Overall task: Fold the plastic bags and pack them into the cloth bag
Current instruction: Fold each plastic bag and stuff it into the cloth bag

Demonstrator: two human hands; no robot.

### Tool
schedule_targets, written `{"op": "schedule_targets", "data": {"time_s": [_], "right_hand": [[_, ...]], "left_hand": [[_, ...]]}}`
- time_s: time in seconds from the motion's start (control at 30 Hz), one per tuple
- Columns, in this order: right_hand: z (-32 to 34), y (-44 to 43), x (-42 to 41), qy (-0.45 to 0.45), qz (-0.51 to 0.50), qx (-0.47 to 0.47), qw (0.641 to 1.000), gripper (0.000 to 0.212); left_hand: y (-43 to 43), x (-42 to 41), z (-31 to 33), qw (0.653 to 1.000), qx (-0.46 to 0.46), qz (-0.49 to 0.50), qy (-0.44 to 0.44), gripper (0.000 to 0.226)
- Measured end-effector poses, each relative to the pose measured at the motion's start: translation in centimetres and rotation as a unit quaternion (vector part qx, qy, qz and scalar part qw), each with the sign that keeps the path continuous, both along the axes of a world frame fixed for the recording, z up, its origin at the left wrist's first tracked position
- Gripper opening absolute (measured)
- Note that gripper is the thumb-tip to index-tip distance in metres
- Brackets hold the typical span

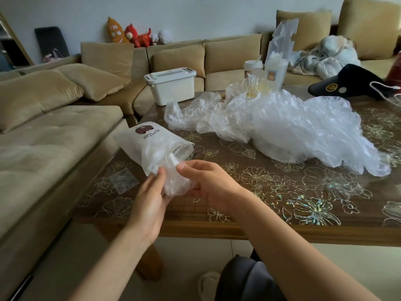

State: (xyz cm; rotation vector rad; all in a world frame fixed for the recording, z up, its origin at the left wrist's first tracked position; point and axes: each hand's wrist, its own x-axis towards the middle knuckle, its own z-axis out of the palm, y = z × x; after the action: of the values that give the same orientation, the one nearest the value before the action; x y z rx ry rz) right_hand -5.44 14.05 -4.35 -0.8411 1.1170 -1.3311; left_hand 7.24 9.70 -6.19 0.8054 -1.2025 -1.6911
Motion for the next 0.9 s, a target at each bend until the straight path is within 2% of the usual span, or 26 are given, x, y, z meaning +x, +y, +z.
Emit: {"op": "schedule_targets", "data": {"time_s": [0.1,0.17,0.23,0.27,0.3,0.33,0.37,0.4,0.43,0.47,0.57,0.77,0.9], "right_hand": [[-0.2,-1.1,0.2,0.002,-0.029,0.004,1.0,0.025],[-0.3,-1.5,0.1,0.006,-0.042,0.024,0.999,0.018],[-0.7,-2.1,-0.2,0.011,-0.062,0.058,0.996,0.009],[-0.9,-2.4,-0.6,0.009,-0.081,0.075,0.994,0.009],[-1.1,-2.6,-1.1,0.007,-0.104,0.093,0.99,0.011],[-1.3,-2.9,-1.6,0.009,-0.131,0.111,0.985,0.013],[-1.5,-3.2,-2.1,0.017,-0.158,0.128,0.979,0.017],[-1.7,-3.4,-2.5,0.031,-0.18,0.143,0.973,0.02],[-1.9,-3.6,-2.9,0.048,-0.198,0.153,0.967,0.022],[-2.0,-3.9,-3.2,0.066,-0.212,0.157,0.962,0.024],[-2.0,-4.3,-3.6,0.132,-0.226,0.146,0.954,0.022],[-2.0,-5.1,-2.9,0.16,-0.201,0.116,0.96,0.016],[-2.1,-5.2,-2.6,0.191,-0.165,0.111,0.961,0.019]], "left_hand": [[-1.1,0.5,-0.3,1.0,0.008,-0.018,-0.005,0.04],[-1.5,0.9,-0.1,0.999,-0.011,-0.049,-0.004,0.044],[-2.0,1.0,-0.1,0.998,-0.055,-0.034,-0.022,0.042],[-2.2,1.0,0.0,0.992,-0.109,-0.004,-0.065,0.036],[-2.7,0.9,-0.2,0.973,-0.187,0.036,-0.134,0.026],[-3.2,0.9,-0.5,0.929,-0.279,0.077,-0.232,0.017],[-3.9,0.8,-1.0,0.866,-0.363,0.1,-0.33,0.014],[-4.8,0.6,-1.7,0.804,-0.422,0.103,-0.405,0.022],[-5.8,0.2,-2.5,0.761,-0.451,0.091,-0.457,0.03],[-6.6,-0.2,-3.1,0.738,-0.454,0.08,-0.492,0.035],[-8.4,-1.0,-4.2,0.701,-0.433,0.08,-0.561,0.04],[-9.4,-1.4,-5.0,0.689,-0.445,0.1,-0.563,0.047],[-9.3,-1.3,-4.4,0.728,-0.432,0.119,-0.519,0.051]]}}
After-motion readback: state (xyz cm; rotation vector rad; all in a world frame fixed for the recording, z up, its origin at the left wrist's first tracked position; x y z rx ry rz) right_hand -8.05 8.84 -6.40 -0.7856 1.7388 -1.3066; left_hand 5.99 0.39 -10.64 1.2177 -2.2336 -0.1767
